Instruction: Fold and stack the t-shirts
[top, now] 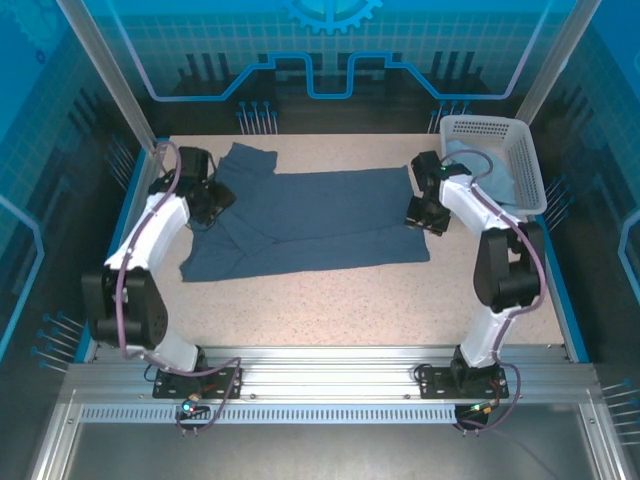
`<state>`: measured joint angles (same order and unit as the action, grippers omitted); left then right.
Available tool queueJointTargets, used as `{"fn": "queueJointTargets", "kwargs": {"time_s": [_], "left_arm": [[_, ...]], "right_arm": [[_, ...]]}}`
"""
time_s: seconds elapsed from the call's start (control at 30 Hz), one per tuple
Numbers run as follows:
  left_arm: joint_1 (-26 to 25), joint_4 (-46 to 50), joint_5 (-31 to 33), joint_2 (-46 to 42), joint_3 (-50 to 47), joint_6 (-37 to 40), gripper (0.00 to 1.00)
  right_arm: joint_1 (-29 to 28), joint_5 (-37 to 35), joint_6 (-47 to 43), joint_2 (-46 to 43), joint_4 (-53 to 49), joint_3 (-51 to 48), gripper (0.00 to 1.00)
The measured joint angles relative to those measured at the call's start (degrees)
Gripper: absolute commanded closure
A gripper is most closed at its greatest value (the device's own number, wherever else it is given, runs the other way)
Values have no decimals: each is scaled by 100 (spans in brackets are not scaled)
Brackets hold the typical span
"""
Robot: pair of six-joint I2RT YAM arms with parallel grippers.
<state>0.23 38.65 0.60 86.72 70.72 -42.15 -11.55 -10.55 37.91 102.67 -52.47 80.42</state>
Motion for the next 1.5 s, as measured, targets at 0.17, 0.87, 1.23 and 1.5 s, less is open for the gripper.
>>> {"fn": "queueJointTargets", "kwargs": {"time_s": [0.17, 0.87, 1.23, 1.5], "left_arm": [[72, 98, -352, -479, -1207, -555, 87], [-24, -660, -398, 1215, -1434, -1045, 91], [-179, -157, -337, -479, -2697, -1248, 71], [-662, -380, -835, -1058, -2734, -2083, 58]], "right_arm": [[-546, 476, -61, -354, 431, -846, 78], [-413, 448, -149, 634, 422, -925, 77], [-568, 479, -55, -841, 297, -2317, 61], [-1106, 1115, -256, -1694, 949, -2083, 56]]}}
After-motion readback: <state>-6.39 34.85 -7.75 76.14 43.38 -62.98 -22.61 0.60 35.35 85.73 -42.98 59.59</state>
